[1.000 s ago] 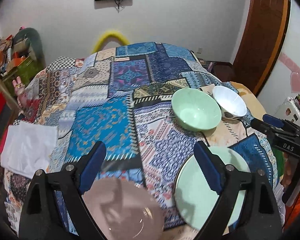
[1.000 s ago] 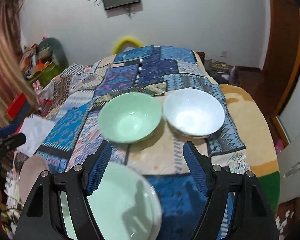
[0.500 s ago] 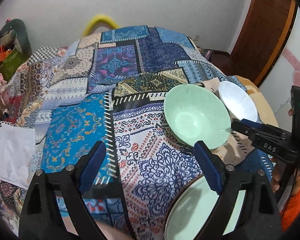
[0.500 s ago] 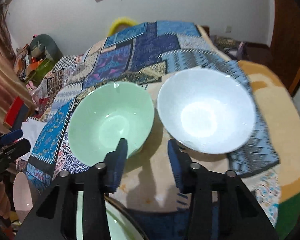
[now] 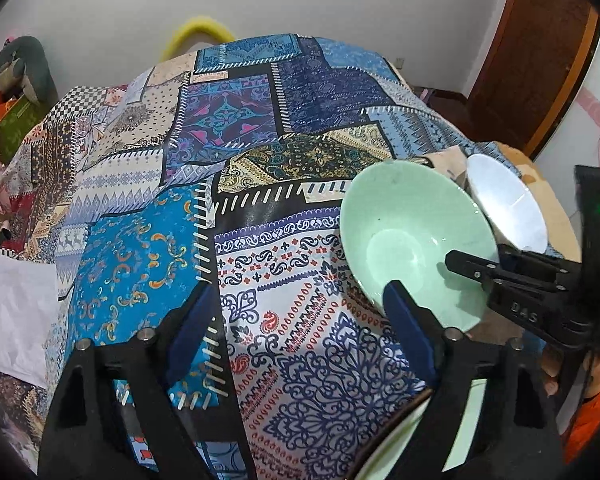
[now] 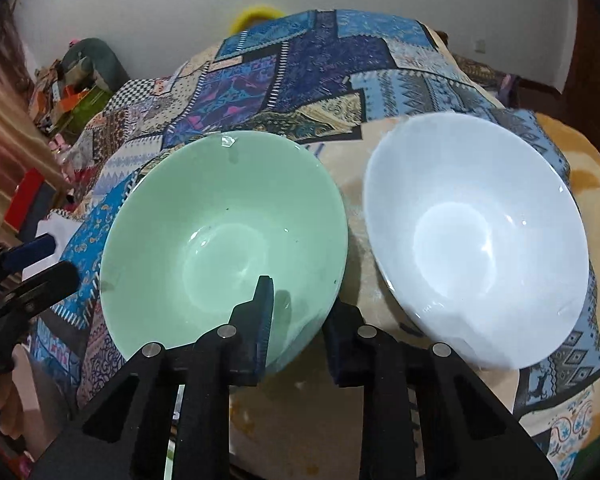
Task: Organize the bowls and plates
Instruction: 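Move both grippers to the light green bowl and grasp its rim, then lift the light green bowl with both grippers and carry it toward the pink bowl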
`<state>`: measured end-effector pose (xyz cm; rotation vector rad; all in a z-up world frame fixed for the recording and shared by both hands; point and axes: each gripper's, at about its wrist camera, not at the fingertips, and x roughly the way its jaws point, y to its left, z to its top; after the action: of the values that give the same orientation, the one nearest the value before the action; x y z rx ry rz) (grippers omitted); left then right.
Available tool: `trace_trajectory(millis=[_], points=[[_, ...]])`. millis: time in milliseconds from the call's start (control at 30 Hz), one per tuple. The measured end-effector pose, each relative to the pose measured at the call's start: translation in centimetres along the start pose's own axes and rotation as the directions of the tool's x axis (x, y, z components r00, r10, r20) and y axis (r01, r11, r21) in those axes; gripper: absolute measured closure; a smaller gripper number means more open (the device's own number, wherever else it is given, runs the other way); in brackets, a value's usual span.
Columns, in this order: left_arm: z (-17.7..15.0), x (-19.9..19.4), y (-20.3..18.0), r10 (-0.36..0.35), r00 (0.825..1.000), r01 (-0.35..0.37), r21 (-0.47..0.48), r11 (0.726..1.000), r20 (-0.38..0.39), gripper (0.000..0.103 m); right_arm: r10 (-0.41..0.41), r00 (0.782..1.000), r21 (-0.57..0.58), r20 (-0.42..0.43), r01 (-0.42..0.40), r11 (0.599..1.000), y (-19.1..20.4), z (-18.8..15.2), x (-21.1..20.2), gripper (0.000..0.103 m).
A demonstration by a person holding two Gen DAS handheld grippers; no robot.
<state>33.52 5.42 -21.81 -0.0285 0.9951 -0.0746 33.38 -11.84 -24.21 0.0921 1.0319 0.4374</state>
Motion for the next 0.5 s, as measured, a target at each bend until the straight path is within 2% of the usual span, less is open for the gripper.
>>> trace_trajectory(millis=[100,233,367,433,500], points=[[0.0,0.8,-0.3,-0.002,1.000,0.002,0.013,1.000,-0.016,0.031,0.053,0.998,-0.015,-0.017,-0.053,0.998,0.1,0.0,0.0,0.082],[-0.2,2.0,-0.5,-0.018,0.998,0.018,0.002,1.000,-0.060,0.036,0.089,0.995,-0.051,-0.034,-0.091,0.995,0.8,-0.3,-0.2,0.082],[-0.4,2.9,-0.5,-0.024,0.995,0.023,-0.010,1.000,-0.095,0.056,0.118,0.992,-0.058,-0.043,-0.120,0.991,1.1,-0.4,-0.3,0.082],[-0.4,3.7,-0.8,-0.021,0.992,0.021,-0.002,1.000,-0.125,0.071,0.115,0.992,-0.057,-0.049,-0.118,0.991,1.1,-0.2,0.0,0.082],[-0.4,4.2,-1.2,-0.032,0.990,0.033,0.007,0.999,-0.138,0.080,0.127,0.990,-0.039,-0.056,-0.129,0.991,0.9,0.1,0.4,0.081]])
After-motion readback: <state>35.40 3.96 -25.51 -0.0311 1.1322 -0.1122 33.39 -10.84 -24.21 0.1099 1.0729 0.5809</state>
